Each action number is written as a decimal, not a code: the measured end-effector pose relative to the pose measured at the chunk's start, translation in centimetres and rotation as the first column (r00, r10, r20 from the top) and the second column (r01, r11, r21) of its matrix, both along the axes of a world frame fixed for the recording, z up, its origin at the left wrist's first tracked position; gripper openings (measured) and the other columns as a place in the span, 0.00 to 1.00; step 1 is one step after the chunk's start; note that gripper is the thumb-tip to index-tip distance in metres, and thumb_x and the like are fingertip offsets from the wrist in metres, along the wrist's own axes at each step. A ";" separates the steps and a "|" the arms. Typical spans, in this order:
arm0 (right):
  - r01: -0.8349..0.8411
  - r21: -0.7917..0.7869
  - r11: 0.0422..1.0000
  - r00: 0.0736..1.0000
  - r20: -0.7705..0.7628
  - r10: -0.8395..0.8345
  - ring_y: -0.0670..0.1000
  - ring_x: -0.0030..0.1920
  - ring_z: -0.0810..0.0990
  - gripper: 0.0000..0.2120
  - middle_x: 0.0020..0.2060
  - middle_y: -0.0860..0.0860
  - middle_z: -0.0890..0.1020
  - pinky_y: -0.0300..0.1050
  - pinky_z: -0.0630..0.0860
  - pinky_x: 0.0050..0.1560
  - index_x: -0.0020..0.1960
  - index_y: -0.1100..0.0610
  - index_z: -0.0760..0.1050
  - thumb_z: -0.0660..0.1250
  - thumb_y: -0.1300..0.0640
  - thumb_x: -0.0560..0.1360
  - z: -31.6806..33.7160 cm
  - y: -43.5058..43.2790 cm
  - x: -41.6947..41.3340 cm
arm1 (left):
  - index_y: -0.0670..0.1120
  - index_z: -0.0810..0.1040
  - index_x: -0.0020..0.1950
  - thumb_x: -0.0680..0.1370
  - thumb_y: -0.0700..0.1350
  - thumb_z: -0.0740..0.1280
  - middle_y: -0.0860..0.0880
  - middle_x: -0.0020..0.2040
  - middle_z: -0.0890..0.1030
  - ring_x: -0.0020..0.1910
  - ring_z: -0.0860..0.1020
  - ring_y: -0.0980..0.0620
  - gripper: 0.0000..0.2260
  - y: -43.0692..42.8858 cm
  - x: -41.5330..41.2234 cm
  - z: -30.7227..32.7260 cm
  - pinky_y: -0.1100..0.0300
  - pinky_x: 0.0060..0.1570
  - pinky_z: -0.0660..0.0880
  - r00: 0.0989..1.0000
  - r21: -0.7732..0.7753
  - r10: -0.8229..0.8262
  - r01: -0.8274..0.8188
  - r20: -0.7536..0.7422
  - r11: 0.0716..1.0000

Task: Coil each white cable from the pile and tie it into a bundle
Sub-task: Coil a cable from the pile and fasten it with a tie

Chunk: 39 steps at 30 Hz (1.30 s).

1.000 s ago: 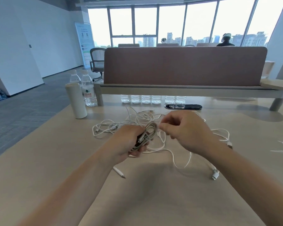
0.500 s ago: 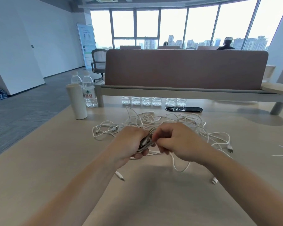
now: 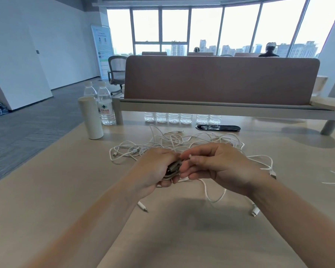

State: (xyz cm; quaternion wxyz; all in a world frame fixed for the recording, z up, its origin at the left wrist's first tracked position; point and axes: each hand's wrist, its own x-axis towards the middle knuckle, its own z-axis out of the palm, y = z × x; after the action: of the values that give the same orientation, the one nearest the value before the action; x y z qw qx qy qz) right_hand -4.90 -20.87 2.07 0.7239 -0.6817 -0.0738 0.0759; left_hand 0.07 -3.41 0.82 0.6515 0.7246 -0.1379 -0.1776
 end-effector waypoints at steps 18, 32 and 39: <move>0.436 -0.095 0.895 0.877 0.268 -0.398 0.49 0.32 0.84 0.11 0.32 0.51 0.84 0.38 0.79 0.35 0.45 0.56 0.81 0.64 0.68 0.80 -1.8 2.5 0.2 | 0.41 0.76 0.37 0.81 0.40 0.64 0.42 0.31 0.75 0.26 0.74 0.47 0.13 -1.3 -0.2 -1.0 0.64 0.22 0.61 0.994 -0.058 0.045 -0.051 -0.095 0.997; 0.337 -0.040 0.941 0.921 0.220 -0.321 0.48 0.34 0.84 0.10 0.32 0.53 0.84 0.36 0.80 0.39 0.42 0.60 0.81 0.68 0.73 0.76 -1.9 2.1 -0.1 | 0.42 0.76 0.37 0.81 0.39 0.63 0.43 0.32 0.75 0.27 0.74 0.47 0.12 -1.2 0.2 -1.4 0.64 0.21 0.61 0.989 -0.061 0.037 -0.046 -0.144 0.997; 0.363 0.049 0.931 0.918 0.151 -0.366 0.48 0.33 0.83 0.08 0.33 0.55 0.84 0.36 0.80 0.37 0.44 0.62 0.80 0.66 0.72 0.77 -1.9 2.4 0.0 | 0.41 0.76 0.40 0.80 0.39 0.62 0.44 0.32 0.76 0.27 0.74 0.48 0.10 -1.3 0.2 -1.3 0.64 0.20 0.62 0.989 -0.047 0.014 -0.021 -0.149 0.999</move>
State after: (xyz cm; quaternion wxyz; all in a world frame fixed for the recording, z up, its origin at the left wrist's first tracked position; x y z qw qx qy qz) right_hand -4.89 -18.51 0.17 0.7241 -0.6800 -0.0034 -0.1149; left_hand 0.28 -4.68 -0.44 0.6788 0.6946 -0.0870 -0.2219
